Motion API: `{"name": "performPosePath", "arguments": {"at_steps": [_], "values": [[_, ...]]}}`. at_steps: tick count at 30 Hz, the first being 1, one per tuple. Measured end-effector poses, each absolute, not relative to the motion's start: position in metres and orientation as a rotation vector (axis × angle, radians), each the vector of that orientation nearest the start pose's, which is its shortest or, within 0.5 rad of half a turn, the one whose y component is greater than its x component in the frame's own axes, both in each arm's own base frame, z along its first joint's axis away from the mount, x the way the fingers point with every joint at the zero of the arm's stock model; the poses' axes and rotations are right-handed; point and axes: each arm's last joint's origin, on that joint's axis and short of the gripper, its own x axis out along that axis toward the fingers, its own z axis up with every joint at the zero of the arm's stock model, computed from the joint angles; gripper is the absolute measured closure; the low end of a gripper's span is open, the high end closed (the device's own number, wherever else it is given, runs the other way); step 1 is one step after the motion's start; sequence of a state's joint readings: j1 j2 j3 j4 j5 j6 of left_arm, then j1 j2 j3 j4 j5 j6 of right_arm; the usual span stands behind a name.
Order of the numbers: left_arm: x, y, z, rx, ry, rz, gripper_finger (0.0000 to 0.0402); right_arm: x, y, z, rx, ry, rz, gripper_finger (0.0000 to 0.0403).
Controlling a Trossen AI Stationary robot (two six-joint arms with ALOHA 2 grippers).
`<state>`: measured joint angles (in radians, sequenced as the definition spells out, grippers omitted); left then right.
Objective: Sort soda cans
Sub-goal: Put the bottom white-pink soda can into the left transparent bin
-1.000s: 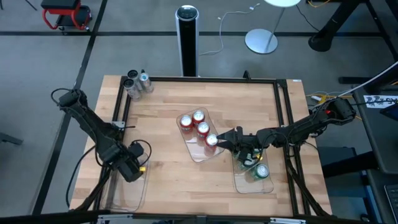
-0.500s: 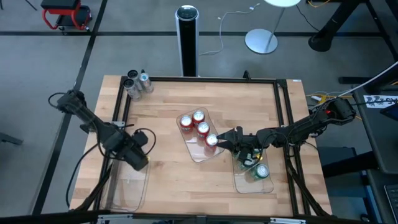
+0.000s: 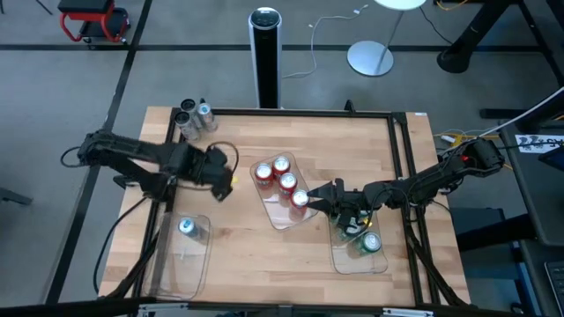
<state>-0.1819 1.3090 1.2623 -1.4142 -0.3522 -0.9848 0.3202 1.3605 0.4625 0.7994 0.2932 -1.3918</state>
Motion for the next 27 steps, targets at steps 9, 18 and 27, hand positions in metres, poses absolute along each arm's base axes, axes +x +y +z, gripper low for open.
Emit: {"name": "performPosePath", "arguments": {"at_steps": [9,18,27], "values": [[0.233,0.021,0.318,-0.322,1.049,0.682,0.0075,0.249,0.074,0.198,-1.421,0.06,0.088,0.0027],[0.243,0.044,0.325,-0.206,0.956,0.623,0.0075,0.249,0.074,0.198,-1.417,0.06,0.088,0.0027],[0.234,0.074,0.324,-0.214,0.993,0.717,0.0043,0.249,0.074,0.198,-1.414,0.065,0.092,0.0027]]}}
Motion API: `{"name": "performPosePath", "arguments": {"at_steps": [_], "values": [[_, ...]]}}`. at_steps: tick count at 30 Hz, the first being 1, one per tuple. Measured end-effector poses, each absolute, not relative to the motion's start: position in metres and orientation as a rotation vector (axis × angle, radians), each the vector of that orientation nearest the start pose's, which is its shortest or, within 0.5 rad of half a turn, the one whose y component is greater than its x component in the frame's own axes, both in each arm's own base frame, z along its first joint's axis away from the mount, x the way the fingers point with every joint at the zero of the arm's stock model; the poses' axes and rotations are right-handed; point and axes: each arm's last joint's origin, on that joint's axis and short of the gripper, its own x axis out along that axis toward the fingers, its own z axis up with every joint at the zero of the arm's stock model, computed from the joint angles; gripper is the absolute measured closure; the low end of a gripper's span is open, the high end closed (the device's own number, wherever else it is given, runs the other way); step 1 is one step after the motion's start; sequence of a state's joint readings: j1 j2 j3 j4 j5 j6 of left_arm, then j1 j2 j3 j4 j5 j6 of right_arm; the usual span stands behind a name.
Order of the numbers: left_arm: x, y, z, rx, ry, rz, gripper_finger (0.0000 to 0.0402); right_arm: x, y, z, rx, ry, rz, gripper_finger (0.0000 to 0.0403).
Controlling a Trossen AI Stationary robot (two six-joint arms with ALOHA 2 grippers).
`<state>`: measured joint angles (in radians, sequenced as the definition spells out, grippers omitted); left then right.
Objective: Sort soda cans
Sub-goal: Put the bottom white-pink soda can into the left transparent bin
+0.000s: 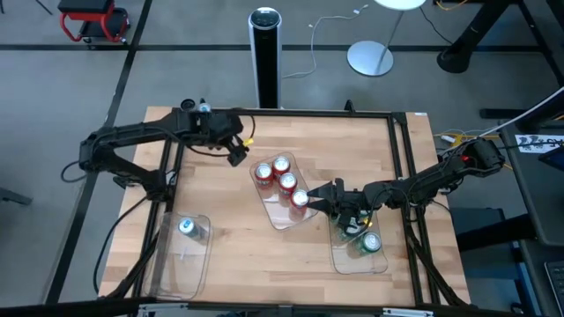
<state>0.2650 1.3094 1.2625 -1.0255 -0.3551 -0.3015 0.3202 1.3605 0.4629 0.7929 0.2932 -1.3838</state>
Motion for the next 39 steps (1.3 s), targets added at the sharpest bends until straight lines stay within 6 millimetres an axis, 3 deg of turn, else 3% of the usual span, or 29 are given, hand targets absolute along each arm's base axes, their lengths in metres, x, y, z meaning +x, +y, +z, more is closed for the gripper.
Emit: {"name": "performPosePath", "arguments": {"at_steps": [6,15,22,29,39], "values": [[0.231,0.091,0.325,-0.218,0.971,0.746,0.0005,0.249,0.074,0.197,-1.404,0.068,0.093,0.0027],[0.218,0.113,0.324,-0.397,0.926,0.935,0.0002,0.249,0.074,0.196,-1.402,0.078,0.101,0.0027],[0.212,0.128,0.325,-0.344,0.937,0.955,0.0003,0.249,0.074,0.196,-1.402,0.078,0.102,0.0027],[0.194,0.144,0.323,-0.309,1.029,1.044,0.0006,0.249,0.074,0.196,-1.402,0.082,0.105,0.0027],[0.154,0.176,0.32,-0.513,1.008,1.371,0.001,0.249,0.074,0.196,-1.402,0.083,0.106,0.0027]]}}
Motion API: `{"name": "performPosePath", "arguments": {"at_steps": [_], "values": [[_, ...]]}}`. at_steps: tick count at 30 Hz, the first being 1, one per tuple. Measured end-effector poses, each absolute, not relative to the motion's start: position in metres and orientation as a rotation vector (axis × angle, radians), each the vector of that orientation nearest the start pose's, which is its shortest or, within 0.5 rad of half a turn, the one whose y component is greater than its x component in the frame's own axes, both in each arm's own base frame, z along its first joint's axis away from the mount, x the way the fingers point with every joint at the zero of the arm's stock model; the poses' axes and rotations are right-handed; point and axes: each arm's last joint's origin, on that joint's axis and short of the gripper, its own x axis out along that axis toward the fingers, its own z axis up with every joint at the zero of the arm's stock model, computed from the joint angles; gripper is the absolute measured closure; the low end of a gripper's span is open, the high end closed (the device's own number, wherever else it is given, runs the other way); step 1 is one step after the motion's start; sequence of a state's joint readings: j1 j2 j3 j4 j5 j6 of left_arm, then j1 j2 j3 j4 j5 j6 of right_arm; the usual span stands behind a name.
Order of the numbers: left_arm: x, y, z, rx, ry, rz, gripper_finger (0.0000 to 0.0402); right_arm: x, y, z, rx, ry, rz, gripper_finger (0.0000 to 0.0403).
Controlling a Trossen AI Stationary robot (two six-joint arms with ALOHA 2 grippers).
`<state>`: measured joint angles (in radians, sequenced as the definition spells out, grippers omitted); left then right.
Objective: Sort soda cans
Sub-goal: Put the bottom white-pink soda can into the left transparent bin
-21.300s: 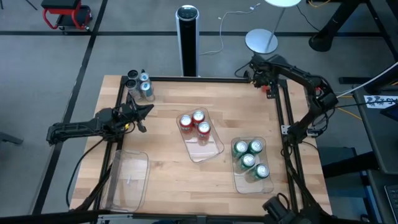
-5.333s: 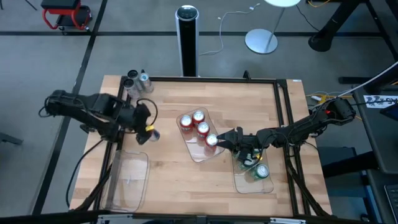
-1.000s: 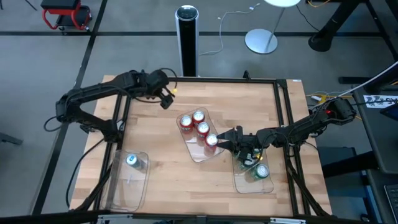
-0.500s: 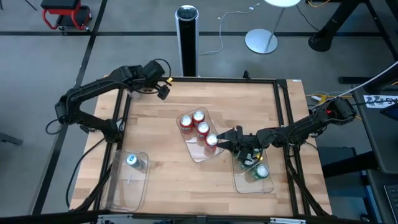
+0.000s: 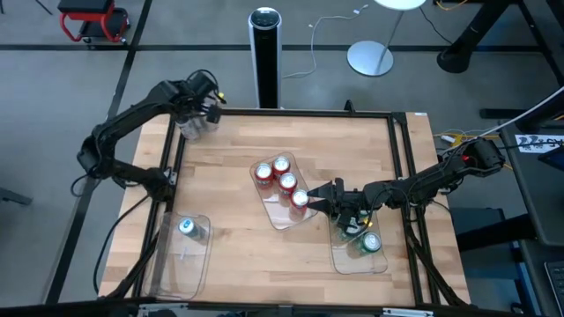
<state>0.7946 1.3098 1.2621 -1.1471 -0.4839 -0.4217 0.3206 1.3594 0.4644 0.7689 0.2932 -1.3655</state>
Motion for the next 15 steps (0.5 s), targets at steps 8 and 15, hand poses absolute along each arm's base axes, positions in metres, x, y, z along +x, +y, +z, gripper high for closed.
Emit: {"name": "performPosePath", "arguments": {"at_steps": [8,15], "values": [[0.134,0.191,0.32,-0.561,1.014,1.457,0.0011,0.249,0.074,0.196,-1.402,0.084,0.106,0.0027],[0.138,0.19,0.308,-0.558,1.166,1.418,0.0011,0.249,0.074,0.196,-1.4,0.084,0.106,0.0027]]}}
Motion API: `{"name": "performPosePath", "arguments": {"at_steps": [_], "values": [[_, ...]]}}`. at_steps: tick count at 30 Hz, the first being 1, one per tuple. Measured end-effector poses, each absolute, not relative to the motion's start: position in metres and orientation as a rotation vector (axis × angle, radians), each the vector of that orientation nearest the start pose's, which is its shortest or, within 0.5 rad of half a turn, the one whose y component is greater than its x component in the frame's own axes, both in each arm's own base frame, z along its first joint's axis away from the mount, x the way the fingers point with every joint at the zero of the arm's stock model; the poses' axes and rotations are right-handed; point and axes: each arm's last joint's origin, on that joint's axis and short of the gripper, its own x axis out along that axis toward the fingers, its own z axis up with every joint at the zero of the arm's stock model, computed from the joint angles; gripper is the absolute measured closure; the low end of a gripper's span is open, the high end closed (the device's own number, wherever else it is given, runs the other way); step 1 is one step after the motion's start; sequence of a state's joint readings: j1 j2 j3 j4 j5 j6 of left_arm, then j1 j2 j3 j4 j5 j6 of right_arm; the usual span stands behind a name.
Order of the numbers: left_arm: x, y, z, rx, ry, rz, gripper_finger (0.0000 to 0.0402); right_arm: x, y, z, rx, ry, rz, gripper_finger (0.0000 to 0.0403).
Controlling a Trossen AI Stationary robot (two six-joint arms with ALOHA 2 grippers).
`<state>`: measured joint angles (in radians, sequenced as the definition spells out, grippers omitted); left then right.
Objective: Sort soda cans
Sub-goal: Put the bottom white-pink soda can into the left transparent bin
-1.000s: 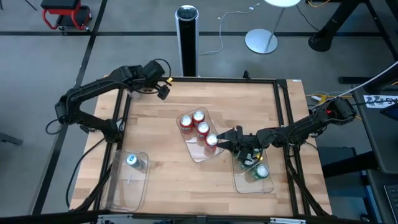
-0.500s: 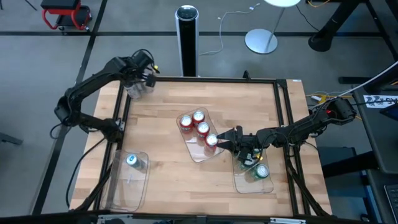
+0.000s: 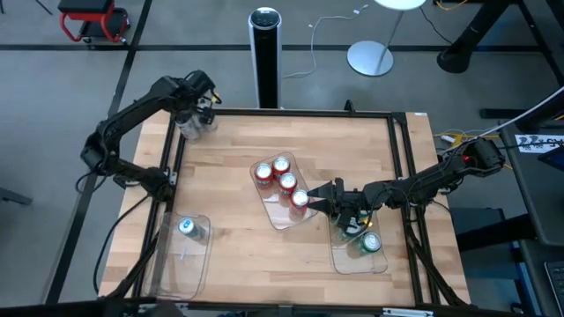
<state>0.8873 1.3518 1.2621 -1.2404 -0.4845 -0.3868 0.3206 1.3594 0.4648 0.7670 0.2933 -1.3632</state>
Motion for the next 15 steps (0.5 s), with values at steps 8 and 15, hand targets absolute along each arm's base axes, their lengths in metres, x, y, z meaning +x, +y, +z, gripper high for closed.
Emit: {"name": "performPosePath", "arguments": {"at_steps": [8,15], "values": [[0.146,0.195,0.283,-0.489,1.434,1.47,0.0011,0.249,0.074,0.196,-1.4,0.084,0.106,0.0027],[0.147,0.198,0.279,-0.477,1.458,1.502,0.0011,0.249,0.074,0.196,-1.399,0.084,0.106,0.0027]]}}
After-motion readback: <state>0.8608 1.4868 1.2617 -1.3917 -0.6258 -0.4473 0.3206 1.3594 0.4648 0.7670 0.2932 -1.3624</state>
